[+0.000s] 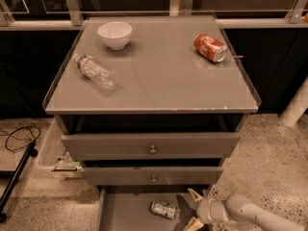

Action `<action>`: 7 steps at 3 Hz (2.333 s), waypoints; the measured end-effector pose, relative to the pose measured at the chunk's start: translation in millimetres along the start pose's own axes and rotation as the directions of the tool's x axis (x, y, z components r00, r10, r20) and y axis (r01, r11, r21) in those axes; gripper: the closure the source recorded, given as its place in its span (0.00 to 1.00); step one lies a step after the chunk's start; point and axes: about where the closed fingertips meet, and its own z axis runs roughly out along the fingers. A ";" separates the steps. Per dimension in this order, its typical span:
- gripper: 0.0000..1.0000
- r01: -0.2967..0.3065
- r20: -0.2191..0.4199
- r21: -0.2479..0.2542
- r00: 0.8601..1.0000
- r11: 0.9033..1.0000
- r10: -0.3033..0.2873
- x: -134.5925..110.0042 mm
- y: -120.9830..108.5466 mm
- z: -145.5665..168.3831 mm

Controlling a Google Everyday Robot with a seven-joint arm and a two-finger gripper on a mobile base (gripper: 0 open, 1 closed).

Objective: Pick 7up can from bottom drawer and place on counter

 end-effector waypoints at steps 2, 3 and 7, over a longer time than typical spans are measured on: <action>0.00 0.004 0.015 -0.017 1.000 1.000 -0.003 -3.9 3.7 30.5; 0.00 0.007 0.034 -0.023 0.999 1.000 -0.006 -9.7 4.6 60.3; 0.00 -0.040 0.049 -0.036 0.998 0.999 0.042 14.7 13.4 124.1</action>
Offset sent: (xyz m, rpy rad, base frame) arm 0.0180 0.0694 -0.0531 0.0295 0.0001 0.0402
